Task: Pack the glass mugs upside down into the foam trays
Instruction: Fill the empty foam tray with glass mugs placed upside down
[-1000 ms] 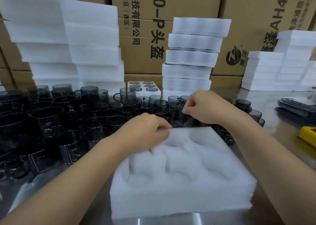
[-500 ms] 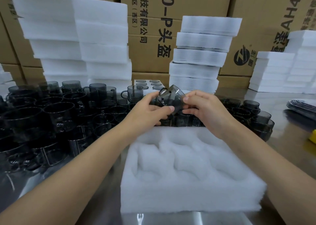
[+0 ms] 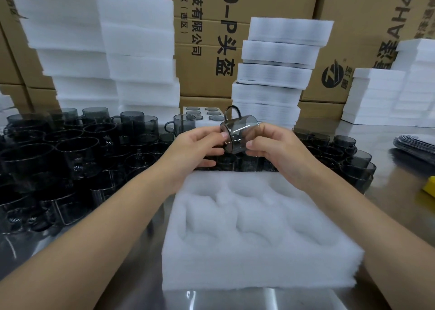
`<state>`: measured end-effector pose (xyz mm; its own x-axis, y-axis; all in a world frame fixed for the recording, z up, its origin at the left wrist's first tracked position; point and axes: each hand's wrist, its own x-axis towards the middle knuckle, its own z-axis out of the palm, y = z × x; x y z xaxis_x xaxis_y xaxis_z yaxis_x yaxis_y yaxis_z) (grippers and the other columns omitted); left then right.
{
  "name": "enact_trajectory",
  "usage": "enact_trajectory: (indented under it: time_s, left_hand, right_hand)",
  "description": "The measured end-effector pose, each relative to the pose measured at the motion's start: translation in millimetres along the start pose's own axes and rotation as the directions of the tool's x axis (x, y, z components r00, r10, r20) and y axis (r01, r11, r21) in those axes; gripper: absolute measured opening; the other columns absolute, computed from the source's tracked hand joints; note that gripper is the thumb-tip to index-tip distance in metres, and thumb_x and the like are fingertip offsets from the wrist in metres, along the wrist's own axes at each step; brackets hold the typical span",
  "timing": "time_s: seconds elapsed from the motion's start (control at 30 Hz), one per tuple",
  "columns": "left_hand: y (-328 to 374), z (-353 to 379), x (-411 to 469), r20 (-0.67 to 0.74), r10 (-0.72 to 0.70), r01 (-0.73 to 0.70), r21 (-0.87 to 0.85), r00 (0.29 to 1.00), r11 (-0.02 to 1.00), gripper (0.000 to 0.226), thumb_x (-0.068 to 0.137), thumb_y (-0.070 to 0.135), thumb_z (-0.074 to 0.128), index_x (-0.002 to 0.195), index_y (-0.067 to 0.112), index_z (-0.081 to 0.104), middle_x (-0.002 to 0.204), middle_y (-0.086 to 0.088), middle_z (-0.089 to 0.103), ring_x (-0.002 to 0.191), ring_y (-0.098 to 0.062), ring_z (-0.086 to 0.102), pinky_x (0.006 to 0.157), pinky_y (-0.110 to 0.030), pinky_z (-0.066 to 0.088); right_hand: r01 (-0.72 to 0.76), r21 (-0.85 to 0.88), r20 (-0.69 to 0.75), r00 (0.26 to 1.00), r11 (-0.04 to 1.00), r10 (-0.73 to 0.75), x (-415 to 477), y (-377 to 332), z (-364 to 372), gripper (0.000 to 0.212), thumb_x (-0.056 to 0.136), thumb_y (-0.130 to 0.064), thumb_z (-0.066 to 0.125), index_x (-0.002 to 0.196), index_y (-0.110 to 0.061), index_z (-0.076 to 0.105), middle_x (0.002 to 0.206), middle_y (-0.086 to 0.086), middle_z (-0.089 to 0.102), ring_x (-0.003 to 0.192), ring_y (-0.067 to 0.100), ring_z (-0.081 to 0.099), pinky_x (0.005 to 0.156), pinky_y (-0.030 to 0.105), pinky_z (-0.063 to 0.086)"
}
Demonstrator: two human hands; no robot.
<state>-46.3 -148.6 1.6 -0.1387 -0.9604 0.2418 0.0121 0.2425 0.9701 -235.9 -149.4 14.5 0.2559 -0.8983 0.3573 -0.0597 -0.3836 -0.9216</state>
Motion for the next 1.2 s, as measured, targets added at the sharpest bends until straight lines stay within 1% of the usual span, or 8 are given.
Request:
enact_trajectory:
  time_s: [0.17, 0.27, 0.4, 0.6, 0.73, 0.93, 1.1, 1.2]
  left_hand:
    - [2.2, 0.2, -2.6, 0.042, 0.01, -0.009, -0.01, 0.999, 1.0, 0.017, 0.087, 0.033, 0.065, 0.104, 0.03, 0.069, 0.104, 0.008, 0.073, 0.089, -0.014, 0.072, 0.064, -0.021, 0.052]
    - [5.7, 1.3, -4.0, 0.023, -0.002, 0.003, -0.059, 1.0, 0.998, 0.023, 0.09, 0.04, 0.059, 0.106, 0.026, 0.069, 0.105, 0.005, 0.073, 0.083, -0.021, 0.073, 0.059, -0.021, 0.054]
    - [5.1, 3.3, -2.4, -0.018, 0.006, -0.007, -0.041, 1.0, 0.999, 0.03, 0.09, 0.049, 0.055, 0.104, 0.027, 0.068, 0.103, 0.008, 0.073, 0.078, -0.016, 0.073, 0.061, -0.023, 0.054]
    - [-0.4, -1.7, -0.8, 0.043, 0.06, -0.06, -0.014, 0.997, 0.998, 0.028, 0.059, 0.046, 0.081, 0.082, 0.035, 0.068, 0.099, 0.007, 0.073, 0.088, -0.012, 0.071, 0.069, -0.025, 0.051]
    - [-2.1, -2.0, -0.5, 0.1, 0.081, -0.083, 0.013, 0.992, 0.996, 0.061, 0.045, 0.044, 0.079, 0.101, 0.031, 0.058, 0.092, 0.018, 0.072, 0.087, -0.002, 0.068, 0.069, -0.02, 0.051]
    - [0.2, -4.0, -1.7, 0.235, 0.081, -0.107, 0.097, 0.968, 0.99, 0.072, 0.059, 0.017, 0.077, 0.124, 0.035, 0.05, 0.11, 0.011, 0.066, 0.099, -0.002, 0.066, 0.081, -0.017, 0.051]
    - [9.8, -4.9, -5.8, 0.296, 0.079, -0.153, 0.235, 0.952, 0.96, 0.076, 0.077, 0.017, 0.078, 0.14, 0.038, 0.041, 0.114, 0.004, 0.067, 0.102, -0.009, 0.065, 0.092, -0.027, 0.052]
    - [16.9, -6.0, -8.3, 0.347, 0.054, -0.176, 0.33, 0.936, 0.927, 0.072, 0.078, 0.01, 0.076, 0.137, 0.034, 0.044, 0.107, 0.004, 0.069, 0.095, -0.006, 0.066, 0.081, -0.019, 0.051]
  right_hand:
    - [0.081, -0.124, 0.037, 0.996, 0.989, -0.077, -3.3, -0.7, 0.3, 0.026, 0.079, 0.007, 0.067, 0.074, -0.018, 0.067, 0.082, -0.008, 0.067, 0.079, 0.008, 0.062, 0.08, 0.022, 0.05]
    - [0.113, -0.25, 0.026, 0.994, 0.962, -0.11, -3.7, -3.4, 2.9, 0.027, 0.076, 0.008, 0.071, 0.072, -0.019, 0.069, 0.1, -0.006, 0.06, 0.078, 0.002, 0.06, 0.077, 0.015, 0.05]
    - [0.155, -0.448, 0.059, 0.988, 0.881, -0.144, -6.7, -5.3, 3.0, 0.026, 0.074, 0.0, 0.076, 0.072, -0.025, 0.071, 0.101, -0.013, 0.055, 0.089, -0.002, 0.058, 0.084, 0.014, 0.045]
    - [0.172, -0.464, 0.08, 0.985, 0.869, -0.152, -9.3, -5.3, 4.0, 0.034, 0.076, 0.009, 0.068, 0.073, -0.025, 0.071, 0.107, -0.006, 0.055, 0.092, 0.014, 0.063, 0.091, 0.033, 0.049]
    - [0.179, -0.507, 0.078, 0.984, 0.843, -0.161, -8.8, -5.0, 1.6, 0.034, 0.078, 0.009, 0.063, 0.081, -0.023, 0.073, 0.11, -0.01, 0.054, 0.101, 0.007, 0.055, 0.086, 0.014, 0.042]
    - [0.201, -0.53, 0.09, 0.979, 0.824, -0.181, -10.3, -5.7, 2.9, 0.048, 0.077, 0.011, 0.059, 0.059, -0.034, 0.062, 0.096, -0.013, 0.054, 0.077, -0.007, 0.049, 0.065, 0.005, 0.036]
    - [0.326, -0.605, 0.179, 0.945, 0.726, -0.276, -12.6, -7.7, 4.0, 0.043, 0.078, 0.009, 0.062, 0.062, -0.031, 0.062, 0.094, -0.01, 0.055, 0.094, 0.009, 0.052, 0.081, 0.014, 0.039]
    - [0.363, -0.562, 0.259, 0.931, 0.743, -0.259, -14.2, -8.6, 6.3, 0.038, 0.078, 0.011, 0.063, 0.066, -0.025, 0.066, 0.095, -0.01, 0.057, 0.092, 0.013, 0.056, 0.086, 0.024, 0.044]
